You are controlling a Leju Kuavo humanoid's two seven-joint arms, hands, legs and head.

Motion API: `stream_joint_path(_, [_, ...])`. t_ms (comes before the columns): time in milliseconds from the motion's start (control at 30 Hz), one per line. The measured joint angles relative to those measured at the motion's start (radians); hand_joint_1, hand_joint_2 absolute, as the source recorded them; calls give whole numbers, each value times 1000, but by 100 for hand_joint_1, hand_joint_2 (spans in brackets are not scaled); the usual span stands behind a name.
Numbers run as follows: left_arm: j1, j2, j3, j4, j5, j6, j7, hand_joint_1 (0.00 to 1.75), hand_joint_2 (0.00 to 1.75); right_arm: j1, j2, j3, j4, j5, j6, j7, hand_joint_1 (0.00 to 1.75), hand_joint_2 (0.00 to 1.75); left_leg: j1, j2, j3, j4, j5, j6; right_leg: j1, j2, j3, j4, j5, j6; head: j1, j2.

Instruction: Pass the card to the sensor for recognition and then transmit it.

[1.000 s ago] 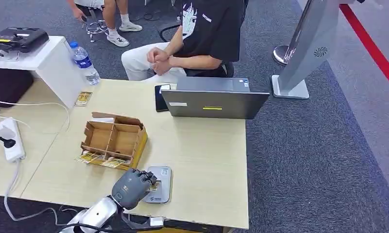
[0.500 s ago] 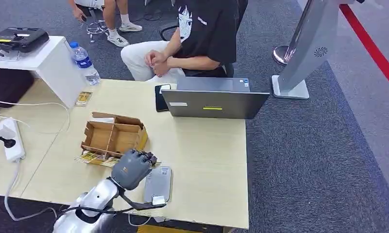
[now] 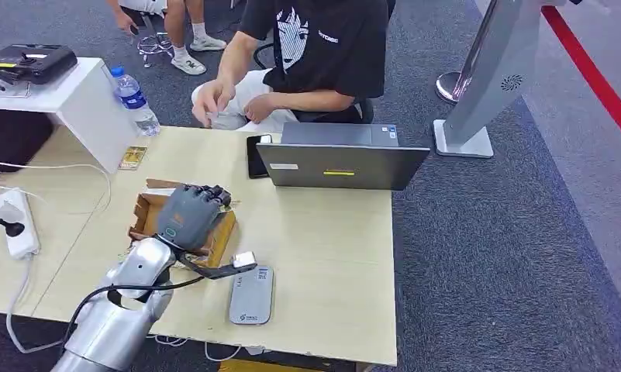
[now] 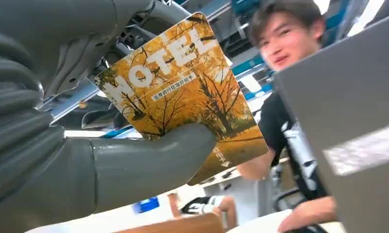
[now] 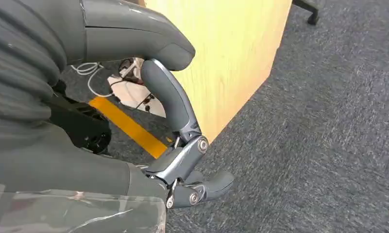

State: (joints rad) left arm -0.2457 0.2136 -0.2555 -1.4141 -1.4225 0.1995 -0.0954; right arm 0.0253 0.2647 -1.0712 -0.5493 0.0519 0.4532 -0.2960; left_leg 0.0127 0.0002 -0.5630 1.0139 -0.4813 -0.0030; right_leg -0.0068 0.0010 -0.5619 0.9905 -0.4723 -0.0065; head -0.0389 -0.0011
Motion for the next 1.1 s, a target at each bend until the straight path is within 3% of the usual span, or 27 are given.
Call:
stream_joint_path(267, [-10,0,98,0,29,-21,6,175,175,0,0,0,1,0,5,-1,0,175,0,0,0,0,0,0,0,0,0,0,0,0,0,0])
stream_joint_path(500, [-3,0,140,-5,40,-17,-19,175,175,0,0,2,1,-10,7,-2,0,175,0,0,0,0,0,0,0,0,0,0,0,0,0,0])
stream_joint_path(533, [-2,0,142,-7,40,-17,-23,14,175,0,0,3,1,-10,8,-2,0,175,0,0,0,0,0,0,0,0,0,0,0,0,0,0])
stream_joint_path(567, [-1,0,143,-9,40,-16,-26,0,175,0,0,3,1,-12,10,-2,0,175,0,0,0,0,0,0,0,0,0,0,0,0,0,0])
stream_joint_path(867, [44,-7,142,-66,50,2,-47,0,175,0,0,12,1,-32,10,0,0,175,0,0,-1,0,0,0,0,0,-1,0,0,0,0,0])
stream_joint_path(1100, [91,-14,142,-143,88,53,-109,0,175,-1,0,26,1,-54,4,0,0,175,0,0,0,0,0,0,0,0,-1,0,0,0,0,0])
